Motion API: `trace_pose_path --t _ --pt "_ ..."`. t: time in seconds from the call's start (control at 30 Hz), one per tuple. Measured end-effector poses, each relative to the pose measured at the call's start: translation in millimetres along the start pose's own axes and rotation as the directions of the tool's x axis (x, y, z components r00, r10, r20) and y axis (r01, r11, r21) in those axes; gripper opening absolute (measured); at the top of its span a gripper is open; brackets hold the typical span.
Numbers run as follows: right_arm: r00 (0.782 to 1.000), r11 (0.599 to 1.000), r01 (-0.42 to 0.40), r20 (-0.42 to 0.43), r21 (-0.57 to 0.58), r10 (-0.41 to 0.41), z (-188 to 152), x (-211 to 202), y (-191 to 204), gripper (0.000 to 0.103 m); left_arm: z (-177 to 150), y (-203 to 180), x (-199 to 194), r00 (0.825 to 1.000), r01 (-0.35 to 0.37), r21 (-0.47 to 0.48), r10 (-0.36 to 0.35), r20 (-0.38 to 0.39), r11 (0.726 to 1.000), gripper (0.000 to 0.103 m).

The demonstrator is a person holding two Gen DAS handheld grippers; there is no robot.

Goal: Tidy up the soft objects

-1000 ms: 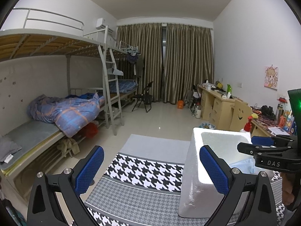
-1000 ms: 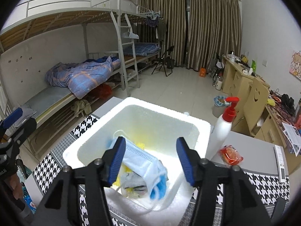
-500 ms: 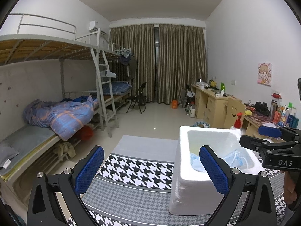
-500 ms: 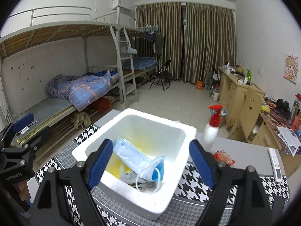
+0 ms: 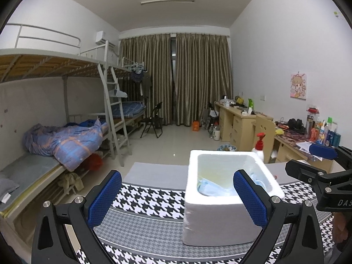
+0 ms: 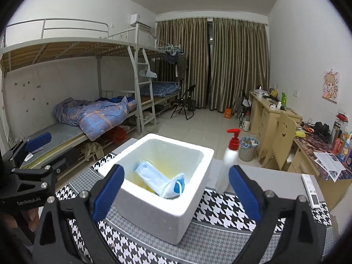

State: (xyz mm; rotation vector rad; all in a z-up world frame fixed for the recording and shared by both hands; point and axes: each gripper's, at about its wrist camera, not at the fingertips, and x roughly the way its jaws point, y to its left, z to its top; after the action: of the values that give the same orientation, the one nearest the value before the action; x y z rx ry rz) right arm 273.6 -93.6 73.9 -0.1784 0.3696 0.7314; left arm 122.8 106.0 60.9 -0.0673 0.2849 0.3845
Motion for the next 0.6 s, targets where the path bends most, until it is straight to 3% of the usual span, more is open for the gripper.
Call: trace_pose_path --t 0.6 --pt "0.997 0.999 0.031 0.074 0.024 -0.033 -31.1 -54.1 -0.9 0.099 -7.9 -24.8 -47.1 0.998 0.05 0.028 -0.051 0.034 0.998 0.102"
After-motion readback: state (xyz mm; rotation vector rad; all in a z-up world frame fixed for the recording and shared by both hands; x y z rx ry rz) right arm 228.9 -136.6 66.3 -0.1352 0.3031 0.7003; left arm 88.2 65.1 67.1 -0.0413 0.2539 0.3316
